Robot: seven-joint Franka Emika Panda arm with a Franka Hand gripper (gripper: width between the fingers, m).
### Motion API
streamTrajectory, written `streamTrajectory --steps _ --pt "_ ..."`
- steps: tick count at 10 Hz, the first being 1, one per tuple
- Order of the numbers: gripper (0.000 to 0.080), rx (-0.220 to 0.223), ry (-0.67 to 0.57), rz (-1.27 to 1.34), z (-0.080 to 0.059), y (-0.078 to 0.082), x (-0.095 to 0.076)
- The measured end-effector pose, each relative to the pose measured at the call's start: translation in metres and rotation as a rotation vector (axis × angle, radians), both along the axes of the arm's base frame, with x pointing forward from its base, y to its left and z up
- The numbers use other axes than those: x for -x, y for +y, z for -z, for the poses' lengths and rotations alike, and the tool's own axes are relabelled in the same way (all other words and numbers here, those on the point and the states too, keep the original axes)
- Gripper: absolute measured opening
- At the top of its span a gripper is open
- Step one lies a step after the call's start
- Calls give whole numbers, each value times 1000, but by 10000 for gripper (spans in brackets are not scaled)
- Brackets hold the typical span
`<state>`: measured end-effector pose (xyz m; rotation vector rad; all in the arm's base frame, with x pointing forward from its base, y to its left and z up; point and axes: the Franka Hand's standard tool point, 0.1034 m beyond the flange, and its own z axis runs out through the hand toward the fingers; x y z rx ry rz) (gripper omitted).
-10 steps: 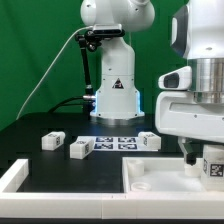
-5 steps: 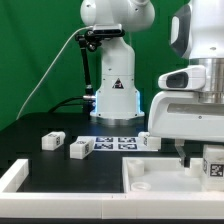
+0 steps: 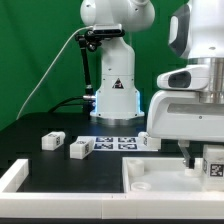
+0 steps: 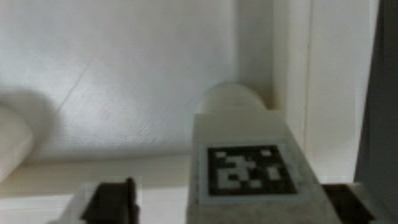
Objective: Assemble one leg
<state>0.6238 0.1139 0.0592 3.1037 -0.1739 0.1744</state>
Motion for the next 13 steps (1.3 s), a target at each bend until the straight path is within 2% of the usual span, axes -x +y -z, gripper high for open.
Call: streamTrajectory --steps 1,3,9,13 --pt "265 -2 0 21 0 0 0" --pt "268 -10 -2 87 0 0 0" --pt "269 -95 -33 831 3 -2 2" --pt "271 -182 -21 1354 4 -1 3"
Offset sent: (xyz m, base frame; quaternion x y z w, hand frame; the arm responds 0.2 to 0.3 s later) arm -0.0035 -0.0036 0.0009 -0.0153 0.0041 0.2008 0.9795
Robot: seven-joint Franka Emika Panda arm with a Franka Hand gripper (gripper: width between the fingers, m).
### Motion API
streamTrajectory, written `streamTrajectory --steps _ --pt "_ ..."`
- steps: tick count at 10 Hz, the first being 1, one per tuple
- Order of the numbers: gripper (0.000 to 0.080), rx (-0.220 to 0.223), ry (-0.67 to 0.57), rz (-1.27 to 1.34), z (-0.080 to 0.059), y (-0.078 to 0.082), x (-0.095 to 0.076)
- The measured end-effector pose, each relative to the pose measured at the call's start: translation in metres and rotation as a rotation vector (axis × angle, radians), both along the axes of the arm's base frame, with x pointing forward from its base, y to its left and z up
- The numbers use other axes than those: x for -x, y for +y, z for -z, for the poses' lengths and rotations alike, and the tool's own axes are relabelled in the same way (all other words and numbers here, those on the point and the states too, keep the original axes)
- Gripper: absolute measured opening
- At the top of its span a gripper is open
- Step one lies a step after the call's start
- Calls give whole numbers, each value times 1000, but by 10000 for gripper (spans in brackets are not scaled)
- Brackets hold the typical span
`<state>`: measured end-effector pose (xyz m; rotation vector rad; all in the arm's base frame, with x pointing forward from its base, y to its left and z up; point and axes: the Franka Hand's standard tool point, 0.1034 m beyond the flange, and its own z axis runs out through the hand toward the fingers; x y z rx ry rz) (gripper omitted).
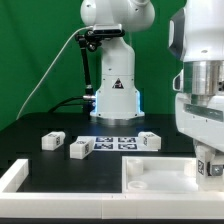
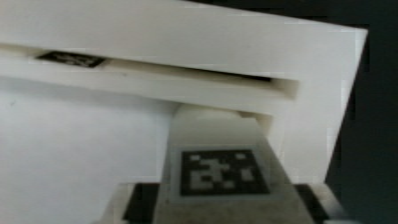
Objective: Assemble one leg
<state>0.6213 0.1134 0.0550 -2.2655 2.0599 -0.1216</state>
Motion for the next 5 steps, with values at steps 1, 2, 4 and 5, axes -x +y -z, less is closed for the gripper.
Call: streamTrajectory --steps 1,2,4,5 --pt "271 -9 0 59 0 0 0" --pt "271 -27 1 156 0 0 0" --pt "271 -27 1 158 0 0 0" --pt "395 -22 0 118 0 0 0"
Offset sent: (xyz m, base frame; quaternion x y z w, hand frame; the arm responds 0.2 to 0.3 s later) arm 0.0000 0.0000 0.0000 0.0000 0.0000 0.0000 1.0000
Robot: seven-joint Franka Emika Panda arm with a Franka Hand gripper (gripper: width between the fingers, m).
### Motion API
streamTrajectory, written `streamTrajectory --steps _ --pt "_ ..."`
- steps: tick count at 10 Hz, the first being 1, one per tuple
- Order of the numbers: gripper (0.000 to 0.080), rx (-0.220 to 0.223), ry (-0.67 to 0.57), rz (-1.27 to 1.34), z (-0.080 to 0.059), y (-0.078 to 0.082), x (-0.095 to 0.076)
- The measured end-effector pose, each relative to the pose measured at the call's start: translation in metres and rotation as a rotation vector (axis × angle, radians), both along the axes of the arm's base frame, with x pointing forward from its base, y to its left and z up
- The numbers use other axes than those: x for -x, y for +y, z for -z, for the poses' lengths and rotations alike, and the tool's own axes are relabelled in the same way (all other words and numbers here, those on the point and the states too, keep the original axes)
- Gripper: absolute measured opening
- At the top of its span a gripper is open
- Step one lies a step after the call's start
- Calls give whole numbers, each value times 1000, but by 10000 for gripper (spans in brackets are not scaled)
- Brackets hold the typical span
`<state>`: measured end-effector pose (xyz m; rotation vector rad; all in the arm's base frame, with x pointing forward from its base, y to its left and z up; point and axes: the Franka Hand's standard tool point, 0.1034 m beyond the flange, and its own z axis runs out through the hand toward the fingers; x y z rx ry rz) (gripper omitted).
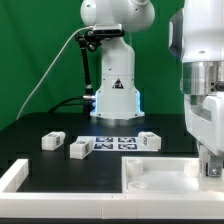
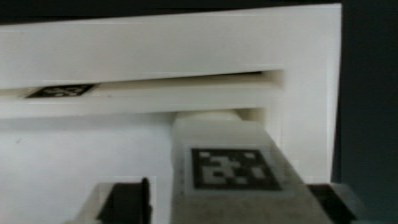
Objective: Assemble one leg
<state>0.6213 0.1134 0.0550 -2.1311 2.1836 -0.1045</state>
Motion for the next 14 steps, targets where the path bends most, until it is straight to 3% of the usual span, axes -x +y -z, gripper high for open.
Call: streamTrajectory --steps 1,2,7,14 --pt "533 3 -1 -28 0 0 0" --pt "613 10 -2 -86 0 -1 0" --pt "649 114 1 -786 -2 1 -3" --pt "649 190 -8 -1375 -13 2 -6"
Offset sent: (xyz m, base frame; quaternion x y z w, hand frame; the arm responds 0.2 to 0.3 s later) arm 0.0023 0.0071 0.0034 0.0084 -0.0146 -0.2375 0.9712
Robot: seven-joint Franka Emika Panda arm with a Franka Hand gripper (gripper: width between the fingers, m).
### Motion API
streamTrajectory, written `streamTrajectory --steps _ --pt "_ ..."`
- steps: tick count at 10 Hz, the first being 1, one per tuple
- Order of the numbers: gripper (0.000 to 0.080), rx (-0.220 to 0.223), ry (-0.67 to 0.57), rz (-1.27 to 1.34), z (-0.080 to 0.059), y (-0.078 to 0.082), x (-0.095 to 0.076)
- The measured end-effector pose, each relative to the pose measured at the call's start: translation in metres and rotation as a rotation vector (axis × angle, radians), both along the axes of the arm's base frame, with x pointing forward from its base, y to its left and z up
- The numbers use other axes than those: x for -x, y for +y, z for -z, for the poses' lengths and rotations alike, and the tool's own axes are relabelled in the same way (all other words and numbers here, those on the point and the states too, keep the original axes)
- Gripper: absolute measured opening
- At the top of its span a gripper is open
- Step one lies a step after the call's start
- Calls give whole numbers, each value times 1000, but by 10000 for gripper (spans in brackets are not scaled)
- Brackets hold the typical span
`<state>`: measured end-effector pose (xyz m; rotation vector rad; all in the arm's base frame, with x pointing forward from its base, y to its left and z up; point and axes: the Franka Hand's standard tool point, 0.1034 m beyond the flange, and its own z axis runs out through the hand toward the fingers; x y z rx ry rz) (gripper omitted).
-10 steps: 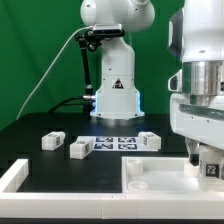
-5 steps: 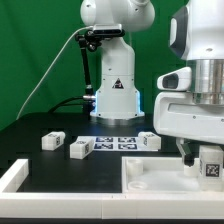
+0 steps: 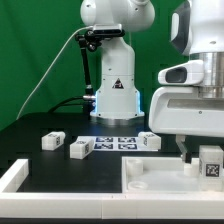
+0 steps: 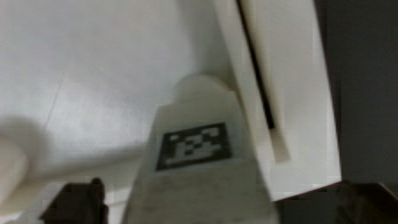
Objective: Assemble one leg
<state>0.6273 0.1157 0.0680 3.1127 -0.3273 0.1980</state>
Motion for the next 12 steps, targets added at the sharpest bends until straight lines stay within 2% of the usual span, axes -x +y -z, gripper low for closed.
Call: streamTrajectory --steps 2,4,5,6,8,12 --pt "649 13 -1 -84 -1 0 -1" --pt "385 11 0 -65 -1 -1 -1" --pt "385 11 -1 -64 -1 -1 -1" --pt "291 10 -1 -52 -1 -1 -1" --pt "291 1 -4 20 0 -3 -1" --pt "291 -69 -11 555 0 -5 0"
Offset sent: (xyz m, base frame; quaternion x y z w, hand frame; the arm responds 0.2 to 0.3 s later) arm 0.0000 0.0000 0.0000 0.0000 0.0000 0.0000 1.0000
